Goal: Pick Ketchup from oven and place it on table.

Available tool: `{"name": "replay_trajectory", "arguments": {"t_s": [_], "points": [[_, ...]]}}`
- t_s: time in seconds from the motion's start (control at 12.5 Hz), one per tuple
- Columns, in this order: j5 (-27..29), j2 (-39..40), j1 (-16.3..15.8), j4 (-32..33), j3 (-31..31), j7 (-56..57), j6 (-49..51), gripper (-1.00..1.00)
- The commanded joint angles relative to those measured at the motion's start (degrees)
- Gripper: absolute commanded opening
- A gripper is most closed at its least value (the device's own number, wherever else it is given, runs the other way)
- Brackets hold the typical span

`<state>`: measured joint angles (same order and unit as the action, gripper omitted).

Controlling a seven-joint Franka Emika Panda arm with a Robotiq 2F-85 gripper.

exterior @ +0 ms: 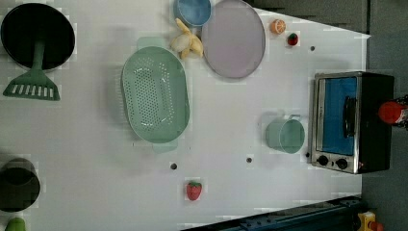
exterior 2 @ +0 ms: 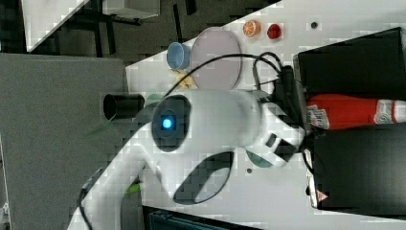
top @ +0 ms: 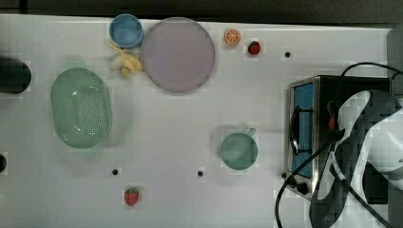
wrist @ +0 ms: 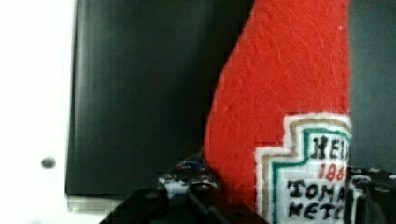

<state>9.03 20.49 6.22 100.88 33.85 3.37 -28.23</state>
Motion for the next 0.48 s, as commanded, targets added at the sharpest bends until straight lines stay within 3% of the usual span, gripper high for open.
{"name": "replay_trajectory", "arguments": {"t_s": [0.08, 0.48], "points": [[-1.2, -8.0, -5.2, -7.3, -1.4, 2.9, 8.3, 0.27], [-1.9, -14.9, -11.5, -8.3, -8.7, 2.9, 20.1, 0.27]]}}
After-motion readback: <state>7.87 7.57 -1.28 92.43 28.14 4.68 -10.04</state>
